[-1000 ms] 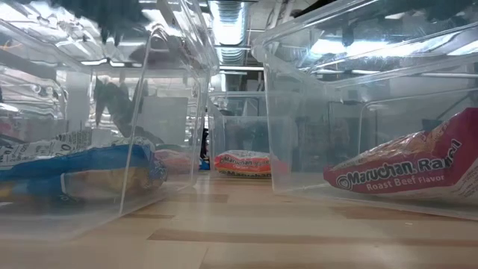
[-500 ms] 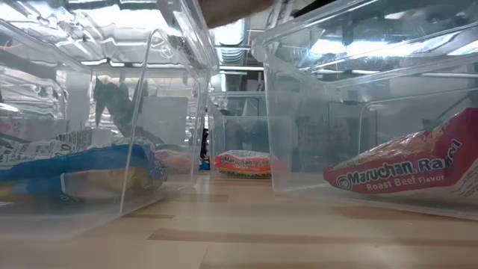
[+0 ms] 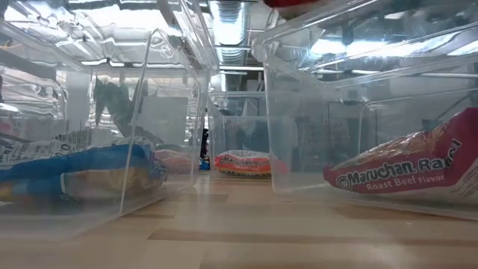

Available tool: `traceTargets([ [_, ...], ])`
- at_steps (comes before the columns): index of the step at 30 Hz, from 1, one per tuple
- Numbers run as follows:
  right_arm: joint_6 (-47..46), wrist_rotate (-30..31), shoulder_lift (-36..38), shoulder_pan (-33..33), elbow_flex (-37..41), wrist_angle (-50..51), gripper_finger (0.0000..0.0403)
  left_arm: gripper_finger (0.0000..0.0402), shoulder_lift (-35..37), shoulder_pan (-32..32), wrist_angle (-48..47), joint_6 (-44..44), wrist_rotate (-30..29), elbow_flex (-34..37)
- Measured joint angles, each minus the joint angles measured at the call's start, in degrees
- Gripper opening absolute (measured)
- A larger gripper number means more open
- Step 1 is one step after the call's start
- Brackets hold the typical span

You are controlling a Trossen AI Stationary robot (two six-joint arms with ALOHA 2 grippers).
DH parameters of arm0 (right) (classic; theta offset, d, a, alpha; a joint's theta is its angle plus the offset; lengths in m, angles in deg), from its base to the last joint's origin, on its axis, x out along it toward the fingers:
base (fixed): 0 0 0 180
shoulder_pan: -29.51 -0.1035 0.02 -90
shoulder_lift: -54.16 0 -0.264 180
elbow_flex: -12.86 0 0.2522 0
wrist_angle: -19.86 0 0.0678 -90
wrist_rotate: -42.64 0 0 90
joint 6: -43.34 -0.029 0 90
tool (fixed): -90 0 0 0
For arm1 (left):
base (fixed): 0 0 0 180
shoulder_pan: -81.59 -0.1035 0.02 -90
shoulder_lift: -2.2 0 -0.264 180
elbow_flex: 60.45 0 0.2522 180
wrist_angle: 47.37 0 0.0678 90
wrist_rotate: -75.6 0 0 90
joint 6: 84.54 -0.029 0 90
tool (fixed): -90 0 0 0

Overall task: Sort Maruchan noodles
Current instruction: Put the red noodle pack into the bottom right transparent bin, then put the orange noodle pack into the top transparent bin

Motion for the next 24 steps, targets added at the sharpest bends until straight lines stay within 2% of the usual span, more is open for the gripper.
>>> traceTargets([
  [6,0.0,0.0,0.0,0.0,0.0,0.1,0.0038,0.0017,-1.4,-1.8,-0.7,1.8,0.2,-1.2],
  [14,0.0,0.0,0.0,0.0,0.0,0.1,0.0038,0.0112,-1.0,-3.2,-2.3,6.9,5.9,-1.2],
  [18,0.0,0.0,0.0,0.0,0.0,0.2,0.0038,0.0145,3.7,-3.2,-11.2,8.0,6.0,-1.2],
  [22,0.0,0.0,0.0,0.0,0.0,0.6,0.0038,0.0152,10.9,-3.3,-22.1,9.2,5.4,-0.4],
  [24,0.0,0.0,0.0,0.0,0.0,0.6,0.0038,0.0152,14.9,-3.4,-23.6,10.7,3.7,2.5],
])
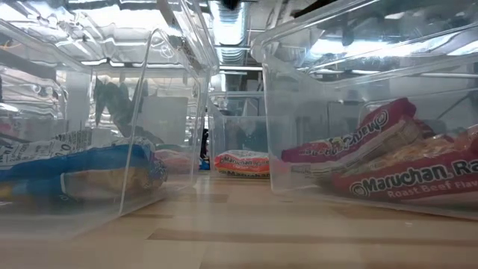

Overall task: Sort Maruchan noodles
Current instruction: Put the orange noodle pack into the top transparent bin

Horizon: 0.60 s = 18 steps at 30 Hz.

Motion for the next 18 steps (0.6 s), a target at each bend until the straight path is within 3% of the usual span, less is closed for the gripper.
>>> traceTargets([
  [3,0.0,0.0,0.0,0.0,0.0,0.0,0.0038,0.0151,8.4,0.1,0.9,2.1,-4.9,7.9],
  [8,0.0,0.0,0.0,0.0,0.0,-0.1,0.0038,0.0149,25.2,1.3,13.8,6.1,-13.0,27.5],
  [12,0.0,0.0,0.0,0.0,0.0,-0.2,0.0038,0.0149,38.5,2.2,22.7,8.6,-22.9,41.3],
  [18,0.0,0.0,0.0,0.0,0.0,-0.2,0.0038,0.0149,50.3,1.5,21.4,12.8,-33.1,51.6],
])
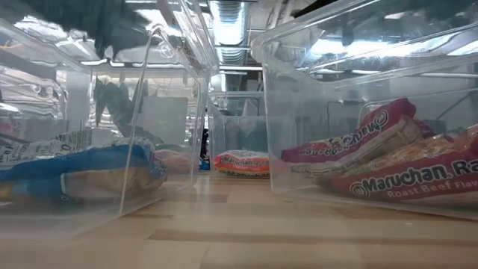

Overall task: Sort Maruchan noodles
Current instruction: Put the orange noodle pack into the top transparent bin

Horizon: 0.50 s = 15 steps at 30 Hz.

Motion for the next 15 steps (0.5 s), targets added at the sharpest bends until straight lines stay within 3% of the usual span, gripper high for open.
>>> traceTargets([
  [6,-0.2,0.0,0.0,0.0,0.0,-0.3,0.0038,0.0149,1.5,-6.2,-14.6,10.4,-8.7,0.2],
  [10,-0.2,0.0,0.0,0.0,0.0,-0.3,0.0038,0.0149,-1.5,-14.0,-21.0,18.9,-2.2,0.2],
  [15,-0.1,0.0,0.0,0.0,0.0,-0.3,0.0038,0.0149,-8.4,-22.4,-21.6,20.5,5.9,0.2],
])
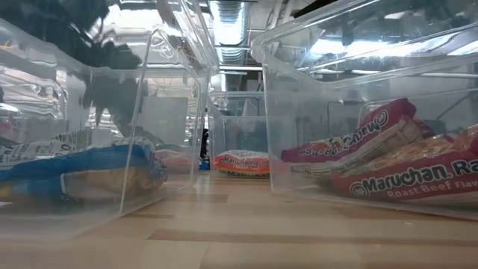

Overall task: Sort Maruchan noodles
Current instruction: Put the orange noodle pack into the top transparent bin

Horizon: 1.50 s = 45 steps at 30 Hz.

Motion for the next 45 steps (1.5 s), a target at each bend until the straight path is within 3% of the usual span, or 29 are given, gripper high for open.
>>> traceTargets([
  [5,0.0,0.0,0.0,0.0,0.0,0.0,0.0038,0.0149,-7.7,-4.9,0.6,0.7,3.4,0.0],
  [11,0.2,0.0,0.0,0.0,0.0,0.1,0.0038,0.0149,-14.5,-6.4,8.3,-1.3,7.0,0.0],
  [21,0.1,0.0,0.0,0.0,0.0,0.4,0.0038,0.0149,-21.6,-6.4,12.7,-2.2,1.3,0.0],
  [37,0.1,0.0,0.0,0.0,0.0,0.5,0.0038,0.0147,-33.3,-6.4,21.5,-4.9,3.9,-0.5],
  [41,0.1,0.0,0.0,0.0,0.0,0.5,0.0038,0.0115,-33.6,-6.4,17.4,-6.7,4.4,-2.0],
  [45,0.1,0.0,0.0,0.0,0.0,0.5,0.0038,0.0029,-33.6,-6.4,13.0,-7.4,5.3,-3.5],
])
